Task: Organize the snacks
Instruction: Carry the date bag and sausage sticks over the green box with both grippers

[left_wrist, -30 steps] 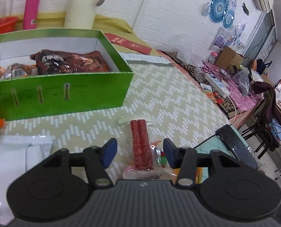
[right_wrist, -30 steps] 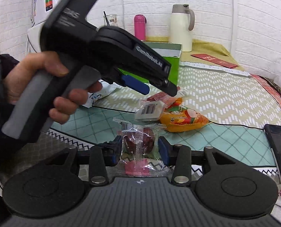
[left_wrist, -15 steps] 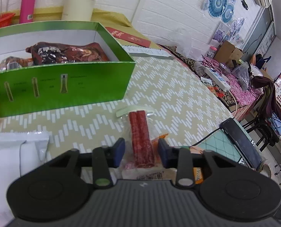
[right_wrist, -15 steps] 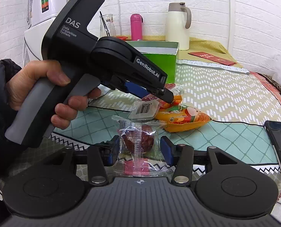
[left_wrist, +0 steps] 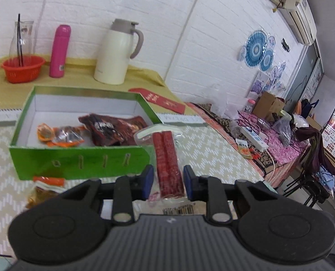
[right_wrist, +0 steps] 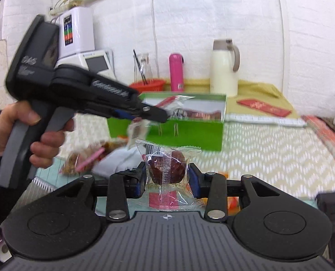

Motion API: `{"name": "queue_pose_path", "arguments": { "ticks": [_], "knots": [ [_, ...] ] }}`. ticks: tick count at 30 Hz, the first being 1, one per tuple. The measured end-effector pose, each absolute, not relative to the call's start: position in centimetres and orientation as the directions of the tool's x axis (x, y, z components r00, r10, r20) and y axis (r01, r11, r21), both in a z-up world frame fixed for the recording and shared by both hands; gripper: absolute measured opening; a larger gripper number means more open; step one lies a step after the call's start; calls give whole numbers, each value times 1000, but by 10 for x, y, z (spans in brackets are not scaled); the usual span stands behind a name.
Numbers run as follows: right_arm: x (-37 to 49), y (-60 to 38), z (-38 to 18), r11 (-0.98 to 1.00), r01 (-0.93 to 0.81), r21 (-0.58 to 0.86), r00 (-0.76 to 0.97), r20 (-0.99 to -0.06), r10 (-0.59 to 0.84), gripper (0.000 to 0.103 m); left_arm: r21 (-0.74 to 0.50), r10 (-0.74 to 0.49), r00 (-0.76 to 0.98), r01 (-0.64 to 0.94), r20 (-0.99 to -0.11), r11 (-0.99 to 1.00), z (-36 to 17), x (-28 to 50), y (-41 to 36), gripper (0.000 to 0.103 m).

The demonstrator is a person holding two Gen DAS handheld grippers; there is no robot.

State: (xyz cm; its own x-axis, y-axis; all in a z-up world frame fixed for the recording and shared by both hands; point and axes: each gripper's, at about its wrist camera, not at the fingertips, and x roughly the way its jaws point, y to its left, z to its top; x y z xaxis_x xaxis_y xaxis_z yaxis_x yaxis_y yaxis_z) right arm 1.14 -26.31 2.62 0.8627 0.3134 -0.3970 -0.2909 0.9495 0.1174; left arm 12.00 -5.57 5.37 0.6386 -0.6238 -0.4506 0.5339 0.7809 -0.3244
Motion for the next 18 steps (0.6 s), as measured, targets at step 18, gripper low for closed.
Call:
{"name": "queue_pose_path", "arguments": {
  "ticks": [18],
  "knots": [
    [142, -257, 52, 973, -227, 49, 904, -361, 229, 67, -261, -451, 772, 369, -448, 892, 82, 215, 1, 25]
  ]
}}
